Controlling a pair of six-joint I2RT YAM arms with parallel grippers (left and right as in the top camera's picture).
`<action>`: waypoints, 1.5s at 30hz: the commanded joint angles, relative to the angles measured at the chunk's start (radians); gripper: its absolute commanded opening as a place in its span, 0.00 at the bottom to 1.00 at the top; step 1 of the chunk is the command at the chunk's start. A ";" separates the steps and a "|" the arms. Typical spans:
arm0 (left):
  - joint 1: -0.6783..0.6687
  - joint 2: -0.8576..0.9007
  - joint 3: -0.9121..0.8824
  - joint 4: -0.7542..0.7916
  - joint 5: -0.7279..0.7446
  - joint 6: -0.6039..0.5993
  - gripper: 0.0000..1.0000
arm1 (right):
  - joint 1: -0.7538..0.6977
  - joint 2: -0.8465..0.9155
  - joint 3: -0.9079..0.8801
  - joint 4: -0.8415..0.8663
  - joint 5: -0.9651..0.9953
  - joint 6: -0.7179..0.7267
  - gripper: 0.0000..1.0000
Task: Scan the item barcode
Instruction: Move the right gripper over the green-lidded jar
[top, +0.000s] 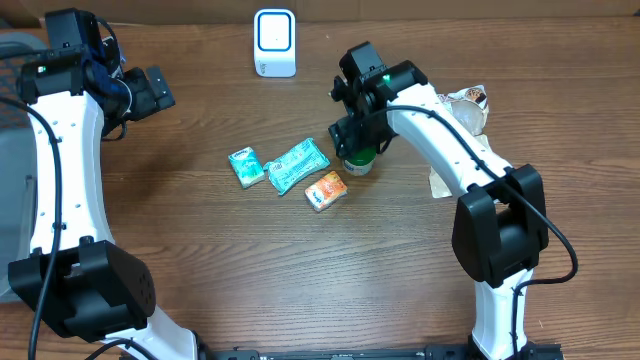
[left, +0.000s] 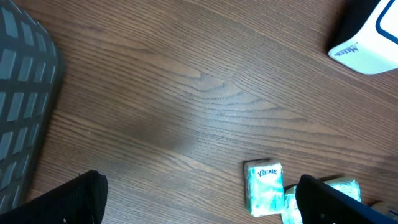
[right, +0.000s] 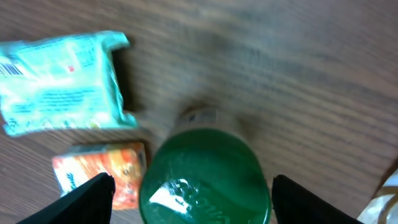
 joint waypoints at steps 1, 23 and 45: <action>0.004 -0.008 -0.003 0.000 0.003 -0.021 0.99 | -0.003 -0.004 -0.025 0.010 -0.004 0.010 0.84; 0.004 -0.008 -0.003 0.001 0.004 -0.021 0.99 | -0.006 -0.004 -0.031 0.019 0.118 -0.085 0.57; 0.004 -0.008 -0.003 0.001 0.004 -0.021 0.99 | -0.010 -0.004 -0.031 0.056 -0.033 -1.305 0.69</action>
